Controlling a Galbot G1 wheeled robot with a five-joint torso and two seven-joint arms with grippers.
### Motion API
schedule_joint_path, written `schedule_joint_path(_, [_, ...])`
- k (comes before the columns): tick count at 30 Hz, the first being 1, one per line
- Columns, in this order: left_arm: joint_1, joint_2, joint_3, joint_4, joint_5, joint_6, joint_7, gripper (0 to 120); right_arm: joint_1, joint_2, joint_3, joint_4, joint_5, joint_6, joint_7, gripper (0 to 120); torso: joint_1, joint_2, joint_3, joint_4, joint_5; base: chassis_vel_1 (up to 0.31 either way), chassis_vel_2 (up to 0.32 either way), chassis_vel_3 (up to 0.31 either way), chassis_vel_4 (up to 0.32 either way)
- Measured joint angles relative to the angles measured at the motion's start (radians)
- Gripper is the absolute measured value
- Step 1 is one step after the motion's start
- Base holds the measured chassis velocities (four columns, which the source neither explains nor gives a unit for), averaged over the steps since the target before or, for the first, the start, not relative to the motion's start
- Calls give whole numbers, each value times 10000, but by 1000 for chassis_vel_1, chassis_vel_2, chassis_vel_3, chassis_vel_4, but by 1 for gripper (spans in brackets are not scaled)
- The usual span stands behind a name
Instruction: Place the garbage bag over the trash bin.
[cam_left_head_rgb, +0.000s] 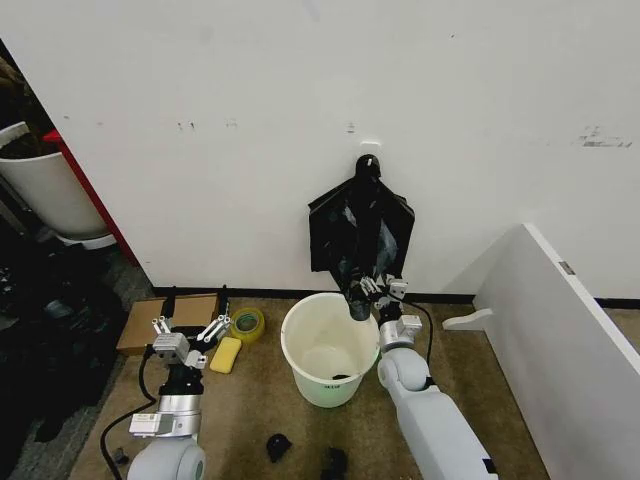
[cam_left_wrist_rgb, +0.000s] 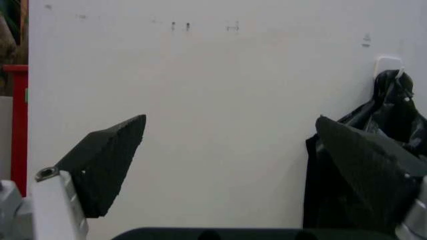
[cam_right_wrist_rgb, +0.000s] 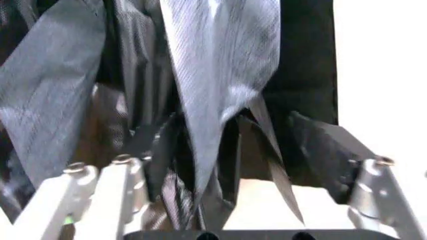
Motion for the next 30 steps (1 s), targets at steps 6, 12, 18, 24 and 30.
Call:
schedule_joint_path(6, [-203, 229, 188, 159, 10, 41, 8, 100, -122, -54, 151, 104, 209, 777, -717, 35, 0, 0, -1, 0, -1, 0, 0, 0, 0])
schedule_joint_path(12, [-493, 506, 372, 351, 34, 181, 42, 100, -178, -136, 169, 306, 350, 796, -1181, 14, 0, 0, -1, 0, -1, 0, 0, 0, 0])
schedule_joint_path(18, [-639, 572, 483, 486, 31, 261, 55, 100, -187, -159, 202, 258, 345, 803, -1270, 0, 0, 0, -1, 2, 0, 0, 0, 0, 0])
schedule_joint_path(24, [-1263, 1286, 894, 876, -485, 464, 366, 100, -633, -467, 212, 1283, 577, 1010, -1615, 0, -1, 0, -1, 2, 0, 0, 0, 0, 0])
schedule_joint_path(30, [-3312, 2653, 2033, 2801, -768, 168, 1985, 100, -1011, -769, 69, 2336, 1056, 1209, -2340, 0, 0, 0, 0, 3, -4, 0, 0, 0, 0])
